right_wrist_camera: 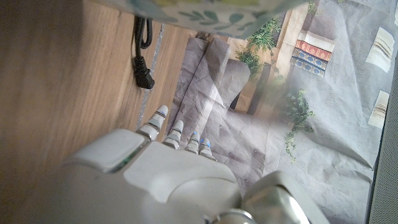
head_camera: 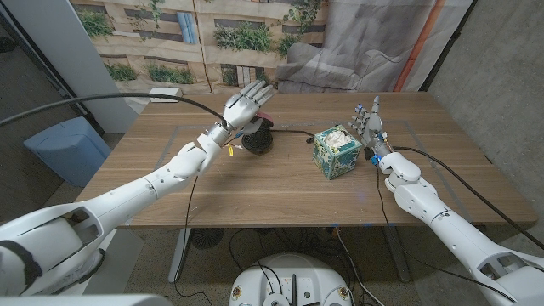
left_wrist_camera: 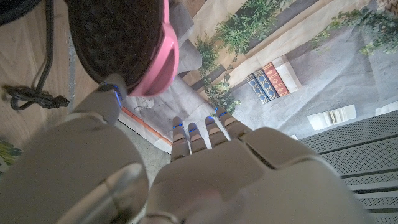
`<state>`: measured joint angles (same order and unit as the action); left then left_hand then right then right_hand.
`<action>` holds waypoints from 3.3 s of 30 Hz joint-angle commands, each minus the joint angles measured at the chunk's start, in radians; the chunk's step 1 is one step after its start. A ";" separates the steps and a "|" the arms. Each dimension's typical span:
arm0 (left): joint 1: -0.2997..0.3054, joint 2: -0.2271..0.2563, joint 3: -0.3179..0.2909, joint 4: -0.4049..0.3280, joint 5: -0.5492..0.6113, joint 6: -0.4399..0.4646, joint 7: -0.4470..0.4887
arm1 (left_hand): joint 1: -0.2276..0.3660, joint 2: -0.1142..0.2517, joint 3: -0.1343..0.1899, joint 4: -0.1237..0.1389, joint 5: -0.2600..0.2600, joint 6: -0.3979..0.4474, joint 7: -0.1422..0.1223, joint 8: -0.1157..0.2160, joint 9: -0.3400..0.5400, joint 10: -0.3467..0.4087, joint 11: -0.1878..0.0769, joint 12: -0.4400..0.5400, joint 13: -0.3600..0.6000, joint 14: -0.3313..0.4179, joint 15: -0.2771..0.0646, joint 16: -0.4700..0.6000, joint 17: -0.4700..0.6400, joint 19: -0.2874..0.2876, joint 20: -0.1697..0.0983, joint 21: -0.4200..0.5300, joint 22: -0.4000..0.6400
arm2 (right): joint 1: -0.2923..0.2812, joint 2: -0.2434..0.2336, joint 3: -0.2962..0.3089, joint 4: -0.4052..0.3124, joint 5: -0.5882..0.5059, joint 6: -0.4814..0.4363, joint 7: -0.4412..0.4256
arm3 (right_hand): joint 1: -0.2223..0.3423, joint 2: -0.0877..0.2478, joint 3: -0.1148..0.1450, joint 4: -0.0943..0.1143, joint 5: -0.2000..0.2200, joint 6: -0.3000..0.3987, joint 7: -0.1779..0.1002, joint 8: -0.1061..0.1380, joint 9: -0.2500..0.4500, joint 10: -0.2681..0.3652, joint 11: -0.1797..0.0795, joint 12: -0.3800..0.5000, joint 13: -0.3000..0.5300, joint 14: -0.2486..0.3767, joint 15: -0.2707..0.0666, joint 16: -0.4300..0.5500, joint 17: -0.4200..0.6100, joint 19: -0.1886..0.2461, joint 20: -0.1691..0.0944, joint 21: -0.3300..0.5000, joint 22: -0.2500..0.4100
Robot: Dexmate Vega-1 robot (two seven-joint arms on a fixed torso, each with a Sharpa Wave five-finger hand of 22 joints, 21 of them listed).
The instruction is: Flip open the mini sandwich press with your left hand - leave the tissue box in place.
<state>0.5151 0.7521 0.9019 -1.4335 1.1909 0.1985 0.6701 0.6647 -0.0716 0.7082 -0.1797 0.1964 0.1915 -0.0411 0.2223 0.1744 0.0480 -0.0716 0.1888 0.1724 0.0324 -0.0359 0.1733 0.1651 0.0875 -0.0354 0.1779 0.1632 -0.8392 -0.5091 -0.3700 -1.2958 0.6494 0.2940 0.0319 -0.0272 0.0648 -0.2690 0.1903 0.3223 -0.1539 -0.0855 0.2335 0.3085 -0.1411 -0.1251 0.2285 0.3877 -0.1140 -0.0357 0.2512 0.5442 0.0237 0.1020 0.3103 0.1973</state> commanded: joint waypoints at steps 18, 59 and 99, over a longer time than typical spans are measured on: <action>-0.088 -0.033 0.033 0.086 -0.011 -0.036 0.034 | 0.019 0.005 -0.008 0.000 -0.003 0.018 -0.001 -0.004 0.004 0.005 -0.003 0.003 0.003 0.010 -0.007 0.004 0.002 0.011 -0.031 0.004 0.001 | 0.000 0.000 0.000 0.001 0.000 0.000 0.000 | 0.004 0.088 -0.011 -0.001 0.005 -0.003 -0.002 -0.002 0.006 -0.004 0.002 0.002 0.004 -0.005 -0.021 0.005 0.003 0.008 0.003 -0.002 0.004; -0.241 -0.126 0.162 0.294 -0.021 -0.107 0.115 | 0.030 0.012 -0.023 0.000 -0.003 0.025 -0.004 -0.010 0.004 0.008 -0.006 0.003 0.003 0.013 -0.010 0.004 0.002 0.015 -0.032 0.005 0.001 | 0.000 0.000 0.000 0.001 0.000 0.001 0.000 | 0.004 0.088 -0.011 -0.001 0.005 -0.003 -0.001 -0.002 0.007 -0.005 0.002 0.001 0.005 -0.006 -0.019 0.005 0.003 0.009 0.002 -0.005 0.004; -0.346 -0.201 0.272 0.474 -0.084 -0.126 0.206 | 0.041 0.017 -0.041 0.001 -0.003 0.028 -0.004 -0.016 0.004 0.011 -0.006 0.002 0.003 0.016 -0.009 0.004 0.002 0.015 -0.032 0.004 0.001 | 0.000 0.001 0.000 0.001 -0.001 0.002 0.000 | 0.004 0.089 -0.012 -0.001 0.005 -0.004 -0.001 -0.003 0.008 -0.004 0.002 0.001 0.006 -0.005 -0.019 0.005 0.003 0.010 0.003 -0.007 0.004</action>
<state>0.1894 0.5630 1.1465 -0.9832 1.1310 0.0816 0.8560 0.6921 -0.0547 0.6708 -0.1782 0.1964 0.2109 -0.0463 0.2096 0.1744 0.0497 -0.0734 0.1887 0.1724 0.0430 -0.0358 0.1733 0.1651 0.0928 -0.0407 0.1779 0.1631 -0.8394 -0.5086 -0.3700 -1.2946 0.6491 0.2954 0.0322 -0.0272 0.0648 -0.2732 0.1861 0.3223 -0.1539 -0.0854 0.2335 0.3131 -0.1411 -0.1251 0.2285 0.3921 -0.1140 -0.0357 0.2513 0.5442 0.0312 0.1019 0.3061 0.1973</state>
